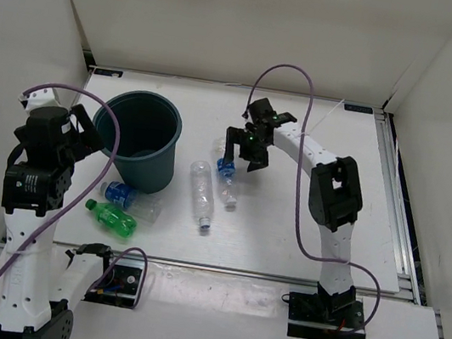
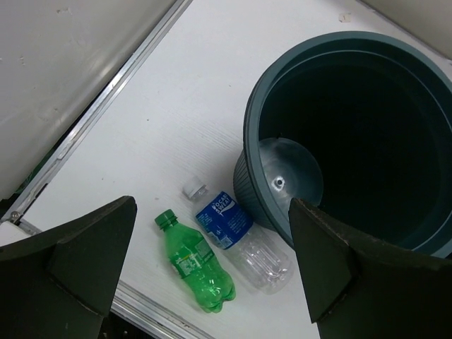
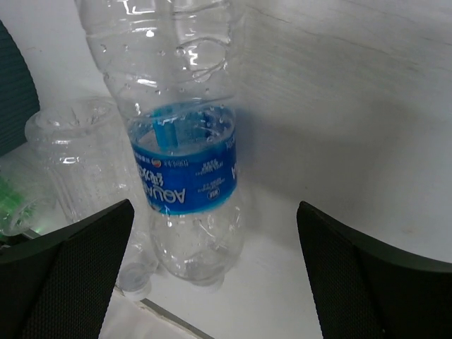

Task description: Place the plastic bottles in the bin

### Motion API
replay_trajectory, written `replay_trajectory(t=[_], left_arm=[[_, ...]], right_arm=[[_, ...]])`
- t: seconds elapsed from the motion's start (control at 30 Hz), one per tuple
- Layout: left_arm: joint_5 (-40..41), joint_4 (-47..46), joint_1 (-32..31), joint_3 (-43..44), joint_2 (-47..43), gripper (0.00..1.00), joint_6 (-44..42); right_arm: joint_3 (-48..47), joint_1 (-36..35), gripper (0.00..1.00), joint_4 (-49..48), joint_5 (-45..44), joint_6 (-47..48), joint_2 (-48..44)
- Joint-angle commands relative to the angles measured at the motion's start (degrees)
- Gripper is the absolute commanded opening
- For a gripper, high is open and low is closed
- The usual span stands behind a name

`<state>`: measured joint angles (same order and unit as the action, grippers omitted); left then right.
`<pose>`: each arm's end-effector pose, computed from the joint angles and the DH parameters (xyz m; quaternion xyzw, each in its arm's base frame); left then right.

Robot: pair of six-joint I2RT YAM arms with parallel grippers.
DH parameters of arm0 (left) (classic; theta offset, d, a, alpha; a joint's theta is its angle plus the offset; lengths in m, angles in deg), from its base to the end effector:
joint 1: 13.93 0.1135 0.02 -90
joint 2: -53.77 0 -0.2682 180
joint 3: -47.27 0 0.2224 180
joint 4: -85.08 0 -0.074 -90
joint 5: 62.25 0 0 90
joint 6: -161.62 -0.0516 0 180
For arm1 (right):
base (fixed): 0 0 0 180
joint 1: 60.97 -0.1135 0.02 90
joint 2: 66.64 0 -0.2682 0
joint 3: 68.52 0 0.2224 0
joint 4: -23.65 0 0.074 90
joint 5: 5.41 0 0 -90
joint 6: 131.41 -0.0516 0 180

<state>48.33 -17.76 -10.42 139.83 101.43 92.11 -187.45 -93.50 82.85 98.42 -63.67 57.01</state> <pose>0.0990 0.0242 0.4034 -0.2635 0.8249 0.0846 0.4929 0.3684 0.2496 0.2070 -0.1136 0.9608 0.2072 0.1449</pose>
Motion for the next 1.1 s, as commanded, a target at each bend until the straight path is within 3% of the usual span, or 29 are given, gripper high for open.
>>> replay_trajectory(t=[0.0,0.07,0.23,0.33,0.5,0.57,0.7,0.87,0.97,1.07], left_arm=[[0.9,1.3,-0.3,1.8,-0.5,1.00,-1.1],[0.9,1.9,-0.3,1.8,-0.5,1.00,-1.1],[0.9,2.5,-0.3,2.5,0.0,1.00,-1.6],[0.3,2.5,-0.3,3.0,0.0,1.00,-1.6],[-0.2,2.5,-0.3,3.5,-1.1,1.00,-2.1],[-0.2,2.5,-0.3,3.5,-1.8,1.00,-1.6],[-1.2,3.0,-0.3,3.0,-2.9,1.00,-0.5],[0.0,6.2,-3.2,3.5,-2.9,1.00,0.9],[2.5,7.0,-6.3,6.9,0.0,1.00,-0.5],[3.5,8.8,-7.5,10.6,3.0,1.00,-1.0]], right_arm=[[-2.8,-0.7,1.00,-2.6,3.9,-0.1,3.5],[-4.9,-0.7,1.00,-2.6,4.7,-0.1,5.4],[-6.7,-0.7,0.75,-2.6,3.4,-0.1,8.5],[-6.0,-0.7,0.54,-2.6,3.4,-0.1,5.0],[-6.0,-0.7,0.40,-1.7,0.6,-3.0,-7.2],[-6.5,-1.3,0.38,-3.7,-0.3,-5.7,-14.1],[-11.6,-5.4,0.38,-13.4,-3.3,-7.0,-19.0],[-37.3,-10.3,0.42,-19.5,-3.4,-3.9,-6.2],[-38.8,-13.4,0.45,-29.7,-1.1,-3.9,-2.6],[-35.4,-17.8,0.46,-35.8,-5.9,-0.3,0.7]])
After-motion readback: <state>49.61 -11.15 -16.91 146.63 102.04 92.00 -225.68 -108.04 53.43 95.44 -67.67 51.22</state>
